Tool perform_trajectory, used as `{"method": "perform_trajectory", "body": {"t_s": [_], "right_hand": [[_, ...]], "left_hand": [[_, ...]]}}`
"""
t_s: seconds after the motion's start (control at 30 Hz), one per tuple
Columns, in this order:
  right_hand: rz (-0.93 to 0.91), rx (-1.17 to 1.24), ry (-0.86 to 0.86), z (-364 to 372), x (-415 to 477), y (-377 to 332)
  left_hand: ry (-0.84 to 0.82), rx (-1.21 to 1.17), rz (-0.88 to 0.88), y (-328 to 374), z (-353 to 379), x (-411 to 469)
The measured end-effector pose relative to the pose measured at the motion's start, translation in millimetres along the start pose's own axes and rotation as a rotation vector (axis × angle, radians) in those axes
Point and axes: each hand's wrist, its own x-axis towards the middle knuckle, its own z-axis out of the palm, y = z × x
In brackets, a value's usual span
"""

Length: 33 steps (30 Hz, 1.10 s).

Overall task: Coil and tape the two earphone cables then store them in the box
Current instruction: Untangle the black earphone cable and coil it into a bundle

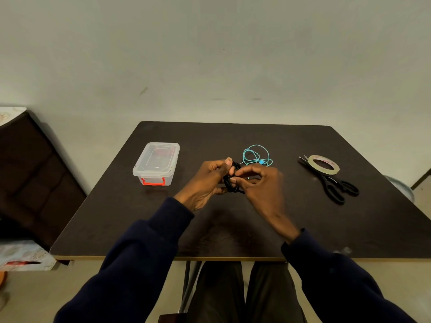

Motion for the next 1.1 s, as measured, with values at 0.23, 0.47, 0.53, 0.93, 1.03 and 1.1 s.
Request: {"method": "perform_trajectory", "body": {"t_s": [0.23,0.47,0.53,0.93,1.03,1.1], "right_hand": [[0.099,0.001,-0.057,4,15,6],[0.031,0.176,-0.162,-2,21,7],[0.083,0.278,-0.177,-4,19,8],[0.394,0.747,-0.319,-20,12,24],[0.436,0.857,-0.380,-27,10,27],[0.448,0.892,-0.374,-28,9,27]], "left_hand": [[-0.069,-0.009,-0.056,4,-3,-1],[-0.141,-0.018,-0.050,7,-1,-2],[-0.128,-0.014,-0.055,7,-2,-1],[-0.127,0.096,-0.091,13,-1,4],[-0.124,0.102,-0.102,15,-4,4],[-0.123,0.083,-0.103,16,-6,4]]}}
